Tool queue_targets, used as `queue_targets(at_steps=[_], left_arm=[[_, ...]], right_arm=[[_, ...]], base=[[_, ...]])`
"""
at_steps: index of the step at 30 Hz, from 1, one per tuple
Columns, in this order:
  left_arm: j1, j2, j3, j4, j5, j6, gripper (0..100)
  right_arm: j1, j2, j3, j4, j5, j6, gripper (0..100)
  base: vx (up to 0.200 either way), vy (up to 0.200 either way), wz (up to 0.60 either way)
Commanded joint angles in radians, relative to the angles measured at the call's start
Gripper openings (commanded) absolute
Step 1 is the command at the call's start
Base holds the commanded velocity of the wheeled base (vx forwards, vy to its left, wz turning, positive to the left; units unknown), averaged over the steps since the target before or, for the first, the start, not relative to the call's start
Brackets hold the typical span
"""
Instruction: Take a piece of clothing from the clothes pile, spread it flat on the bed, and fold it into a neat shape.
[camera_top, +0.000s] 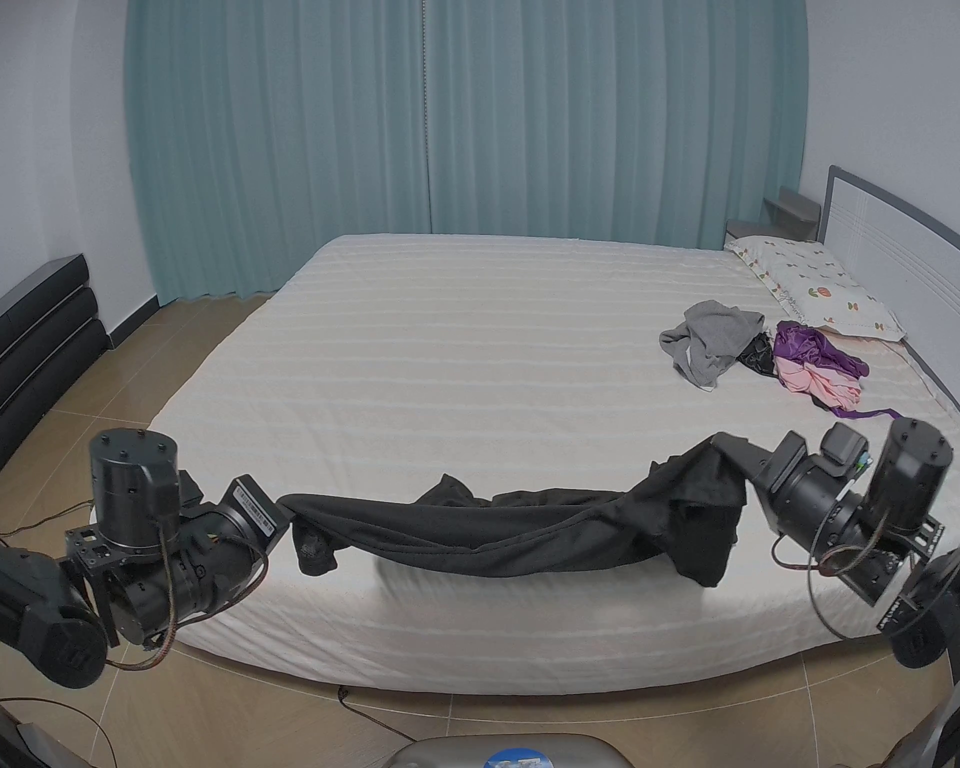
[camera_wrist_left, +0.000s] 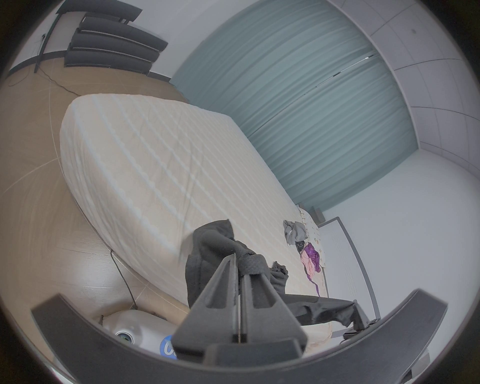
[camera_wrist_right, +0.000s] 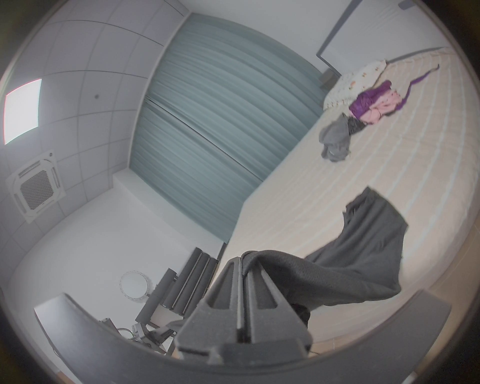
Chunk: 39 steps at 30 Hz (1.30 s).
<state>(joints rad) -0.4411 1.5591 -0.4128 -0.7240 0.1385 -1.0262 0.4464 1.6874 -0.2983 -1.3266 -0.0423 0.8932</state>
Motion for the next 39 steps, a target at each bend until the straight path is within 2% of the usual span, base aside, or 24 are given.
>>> queue_targets(at_steps=[1, 7, 11, 15, 19, 22, 33, 39], left_arm=[[0.001, -0.231, -0.011, 0.112, 0.004, 0.087, 0], [0.002, -0.318, -0.164, 0.230, 0.007, 0.115, 0], [0.019, -0.280, -0.293, 0.325, 0.006, 0.115, 0], [0.053, -0.199, -0.385, 0.327, -0.004, 0.112, 0], [0.071, -0.119, -0.459, 0.325, -0.007, 0.110, 0], [0.094, -0.034, -0.518, 0.322, -0.027, 0.112, 0], [0.139, 0.183, -0.647, 0.321, -0.030, 0.112, 0], [0.153, 0.320, -0.748, 0.321, -0.028, 0.113, 0]], right_arm=[[-0.021, -0.281, -0.002, 0.070, -0.022, -0.062, 0], [-0.048, -0.440, -0.202, 0.271, -0.028, -0.089, 0], [-0.095, -0.433, -0.360, 0.379, -0.028, -0.089, 0], [-0.121, -0.367, -0.478, 0.446, -0.028, -0.091, 0], [-0.137, -0.279, -0.571, 0.454, -0.028, -0.111, 0], [-0.137, -0.152, -0.676, 0.454, -0.033, -0.165, 0], [-0.143, 0.138, -0.903, 0.454, -0.031, -0.172, 0], [-0.150, 0.228, -0.940, 0.452, -0.033, -0.188, 0]], base=[[0.000, 0.000, 0.00], [0.000, 0.000, 0.00], [0.000, 0.000, 0.00], [0.000, 0.000, 0.00], [0.100, 0.000, 0.00], [0.200, 0.000, 0.00], [0.200, 0.000, 0.00], [0.200, 0.000, 0.00]])
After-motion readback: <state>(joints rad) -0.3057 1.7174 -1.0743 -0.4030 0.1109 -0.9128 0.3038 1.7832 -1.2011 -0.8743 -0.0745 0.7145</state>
